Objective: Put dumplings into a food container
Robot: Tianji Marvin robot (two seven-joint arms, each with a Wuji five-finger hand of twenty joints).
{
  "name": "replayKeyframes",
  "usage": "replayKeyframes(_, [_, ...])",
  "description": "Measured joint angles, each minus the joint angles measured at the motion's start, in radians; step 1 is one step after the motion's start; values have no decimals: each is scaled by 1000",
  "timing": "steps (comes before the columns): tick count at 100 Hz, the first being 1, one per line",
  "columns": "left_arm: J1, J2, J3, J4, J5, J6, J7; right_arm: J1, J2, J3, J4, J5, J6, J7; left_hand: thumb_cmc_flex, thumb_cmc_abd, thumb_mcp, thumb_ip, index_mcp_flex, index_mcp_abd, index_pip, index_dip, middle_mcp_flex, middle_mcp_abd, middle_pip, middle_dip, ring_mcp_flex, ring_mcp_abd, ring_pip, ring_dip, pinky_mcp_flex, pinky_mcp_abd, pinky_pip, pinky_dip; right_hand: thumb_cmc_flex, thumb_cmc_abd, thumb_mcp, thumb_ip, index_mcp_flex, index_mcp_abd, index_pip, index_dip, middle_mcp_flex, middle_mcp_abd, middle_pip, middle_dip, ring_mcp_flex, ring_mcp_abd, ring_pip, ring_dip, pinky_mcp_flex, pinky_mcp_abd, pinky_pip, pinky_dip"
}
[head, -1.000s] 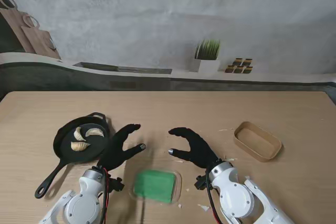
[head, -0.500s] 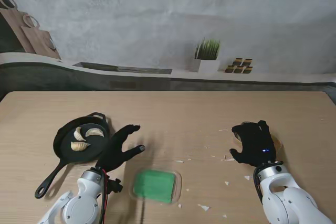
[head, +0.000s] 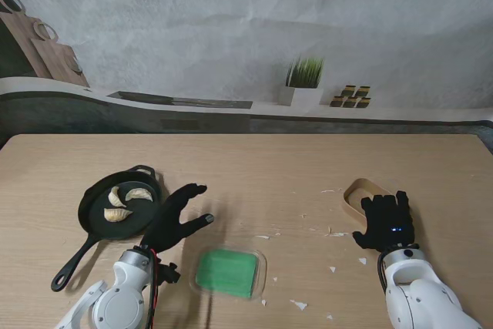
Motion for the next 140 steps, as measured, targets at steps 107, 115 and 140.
replayKeyframes(107, [12, -2, -28, -6, 10, -9, 24, 205, 43, -93, 129, -180, -194, 56, 0, 0, 2, 0, 37, 11, 15, 19, 0, 65, 0, 0, 0, 7, -1, 0, 0, 0, -11, 9, 232, -245, 380, -143, 536, -252, 278, 27, 739, -27, 138, 61, 638, 52, 311, 97, 193, 103, 598, -283])
replayKeyframes(115, [13, -2, -30, -7, 10, -11, 25, 211, 47, -90, 98, -179, -243, 54, 0, 0, 2, 0, 37, 13, 15, 20, 0, 65, 0, 0, 0, 7, -1, 0, 0, 0, -11, 9, 232, -257, 392, -160, 542, -248, 277, 28, 749, -26, 138, 64, 639, 53, 314, 97, 193, 103, 610, -293])
replayKeyframes(140, [20, -3, -44, -9, 19, -27, 29, 325, 61, -218, 40, -112, -302, 105, 0, 0, 2, 0, 37, 13, 15, 20, 0, 65, 0, 0, 0, 7, -1, 0, 0, 0, -12, 10, 232, -258, 412, -182, 547, -242, 276, 33, 751, -23, 138, 73, 649, 58, 326, 97, 193, 111, 622, -310])
